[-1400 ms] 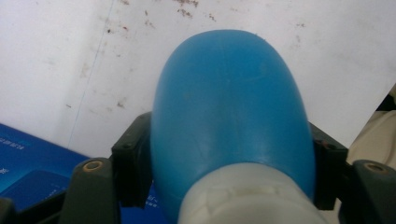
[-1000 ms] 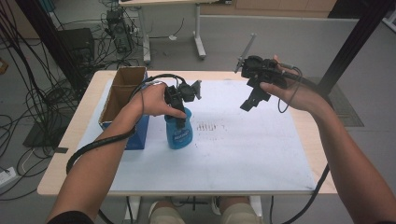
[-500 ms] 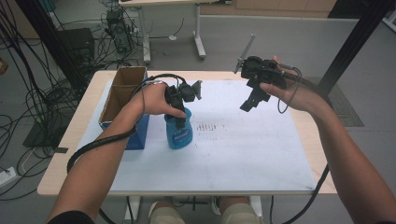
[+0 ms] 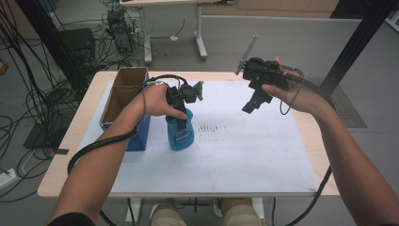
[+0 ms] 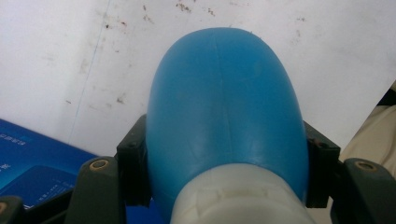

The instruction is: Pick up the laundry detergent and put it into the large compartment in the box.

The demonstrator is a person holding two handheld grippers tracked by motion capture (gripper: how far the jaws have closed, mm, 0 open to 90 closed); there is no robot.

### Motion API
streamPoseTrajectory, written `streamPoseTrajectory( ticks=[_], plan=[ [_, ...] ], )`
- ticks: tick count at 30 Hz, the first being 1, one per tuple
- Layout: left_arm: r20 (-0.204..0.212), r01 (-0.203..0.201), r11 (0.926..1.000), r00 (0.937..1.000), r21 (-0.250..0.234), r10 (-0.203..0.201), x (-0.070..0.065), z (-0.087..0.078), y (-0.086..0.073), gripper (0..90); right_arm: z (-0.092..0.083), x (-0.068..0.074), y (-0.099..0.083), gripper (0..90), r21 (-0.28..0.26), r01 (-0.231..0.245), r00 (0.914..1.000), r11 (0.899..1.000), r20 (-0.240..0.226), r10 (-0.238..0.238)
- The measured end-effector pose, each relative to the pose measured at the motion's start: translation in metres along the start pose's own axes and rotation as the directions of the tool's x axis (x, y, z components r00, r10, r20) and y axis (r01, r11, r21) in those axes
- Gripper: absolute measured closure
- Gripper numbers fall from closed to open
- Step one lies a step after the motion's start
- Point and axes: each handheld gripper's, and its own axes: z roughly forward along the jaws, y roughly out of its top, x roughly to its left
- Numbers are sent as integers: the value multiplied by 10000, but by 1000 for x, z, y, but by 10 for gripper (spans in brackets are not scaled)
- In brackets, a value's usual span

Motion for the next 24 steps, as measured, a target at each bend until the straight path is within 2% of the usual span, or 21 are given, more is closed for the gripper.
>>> streamPoseTrajectory(
  ticks=[24],
  plan=[
    [59,17,10000,10000,-70,-17,2,0,-2,368,1,-1,1,62,30,3,10000,10000,-33,-2]
  ],
)
